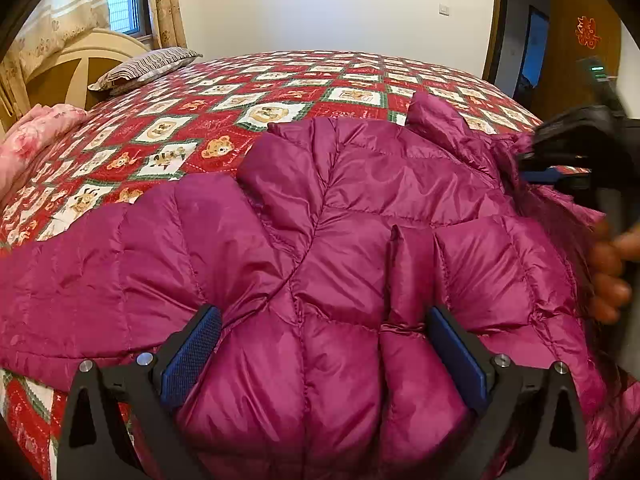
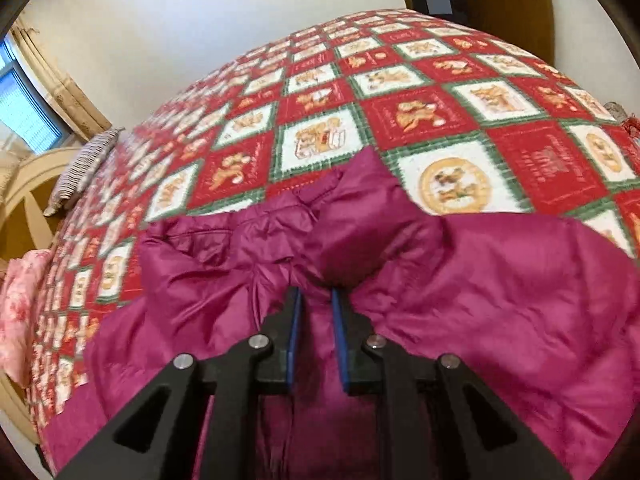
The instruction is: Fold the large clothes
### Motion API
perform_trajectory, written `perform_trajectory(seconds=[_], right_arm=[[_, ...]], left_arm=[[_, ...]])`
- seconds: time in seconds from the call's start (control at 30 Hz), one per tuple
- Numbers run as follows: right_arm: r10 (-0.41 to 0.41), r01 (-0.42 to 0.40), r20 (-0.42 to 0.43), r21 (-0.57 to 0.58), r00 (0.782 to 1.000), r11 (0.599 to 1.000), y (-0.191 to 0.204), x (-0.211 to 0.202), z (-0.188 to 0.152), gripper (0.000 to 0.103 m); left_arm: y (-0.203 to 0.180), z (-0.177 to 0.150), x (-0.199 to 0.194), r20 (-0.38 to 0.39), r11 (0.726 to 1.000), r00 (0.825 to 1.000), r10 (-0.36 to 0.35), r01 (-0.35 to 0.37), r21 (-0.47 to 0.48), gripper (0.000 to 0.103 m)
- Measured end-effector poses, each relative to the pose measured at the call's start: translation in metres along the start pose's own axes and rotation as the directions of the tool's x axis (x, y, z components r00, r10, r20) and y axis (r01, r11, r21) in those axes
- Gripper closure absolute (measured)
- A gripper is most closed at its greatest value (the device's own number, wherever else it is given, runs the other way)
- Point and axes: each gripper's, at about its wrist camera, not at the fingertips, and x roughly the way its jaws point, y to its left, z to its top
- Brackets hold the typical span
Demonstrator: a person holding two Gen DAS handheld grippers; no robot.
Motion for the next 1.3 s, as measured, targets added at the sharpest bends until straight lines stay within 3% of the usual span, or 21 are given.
perform_trajectory(seconds=[0.07, 0.2, 0.33, 0.47, 0.57, 0.63, 0.7, 0.8, 0.87, 0.93, 1.03, 1.1, 1.17, 1.27, 1.3], right_arm=[[0.005, -0.004, 0.03, -0.02, 1.0, 1.0, -0.002, -0.026, -0.006, 0.084], [-0.1, 0.106, 0.083, -0.081, 0.992, 0.991, -0.017, -0.083, -0.049, 0.084], [-0.163, 0.171, 0.088, -0.081, 0.983, 0.982, -0.041, -0.112, -0.092, 0.084], [-0.162, 0.163, 0.043, -0.021, 0.986, 0.986, -0.066, -0.1, -0.117, 0.084], [-0.167, 0.173, 0.104, -0.052, 0.98, 0.984, -0.065, -0.099, -0.123, 0.083], [-0.189, 0.197, 0.111, -0.075, 0.976, 0.977, -0.06, -0.098, -0.123, 0.078], [-0.193, 0.204, 0.118, -0.097, 0.974, 0.974, -0.056, -0.098, -0.125, 0.074], [-0.179, 0.195, 0.125, -0.128, 0.976, 0.972, -0.051, -0.097, -0.127, 0.059], [-0.189, 0.208, 0.13, -0.153, 0.973, 0.966, -0.048, -0.097, -0.131, 0.052], [-0.206, 0.228, 0.133, -0.179, 0.97, 0.957, -0.041, -0.094, -0.133, 0.048], [-0.218, 0.241, 0.137, -0.191, 0.966, 0.951, -0.04, -0.093, -0.134, 0.047], [-0.212, 0.235, 0.138, -0.187, 0.968, 0.954, -0.041, -0.093, -0.134, 0.047], [-0.208, 0.231, 0.138, -0.183, 0.968, 0.956, -0.041, -0.093, -0.134, 0.047], [-0.209, 0.233, 0.139, -0.184, 0.968, 0.955, -0.042, -0.093, -0.135, 0.046], [-0.209, 0.232, 0.139, -0.184, 0.968, 0.955, -0.042, -0.093, -0.134, 0.046]], left_arm=[[0.0, 0.0, 0.0, 0.0, 1.0, 1.0, -0.001, 0.001, 0.0, 0.001], [0.0, 0.0, 0.0, -0.004, 1.0, 1.0, -0.002, 0.002, 0.001, 0.001], [0.0, 0.001, 0.0, -0.008, 1.0, 1.0, -0.001, 0.001, 0.004, 0.001], [0.001, 0.001, -0.003, -0.024, 1.0, 1.0, -0.012, 0.012, 0.02, 0.001], [0.014, 0.0, -0.025, -0.03, 0.999, 0.999, -0.014, 0.016, 0.046, 0.001], [0.036, -0.003, -0.046, 0.003, 1.0, 1.0, 0.016, -0.016, 0.016, 0.001], [0.077, -0.007, -0.068, 0.025, 0.995, 0.998, 0.064, -0.062, -0.074, 0.001], [0.149, -0.015, -0.094, 0.05, 0.957, 0.985, 0.163, -0.145, -0.253, 0.001], [0.2, -0.023, -0.105, 0.053, 0.898, 0.963, 0.266, -0.227, -0.376, 0.001], [0.252, -0.029, -0.104, 0.001, 0.827, 0.943, 0.333, -0.292, -0.48, 0.001], [0.304, -0.034, -0.095, -0.095, 0.744, 0.922, 0.375, -0.361, -0.561, 0.001], [0.324, -0.037, -0.086, -0.129, 0.708, 0.918, 0.376, -0.374, -0.599, 0.001], [0.335, -0.038, -0.07, -0.172, 0.705, 0.934, 0.314, -0.351, -0.617, 0.001], [0.324, -0.038, -0.066, -0.148, 0.74, 0.923, 0.356, -0.375, -0.559, 0.003], [0.32, -0.037, -0.067, -0.129, 0.749, 0.926, 0.354, -0.363, -0.555, 0.023]])
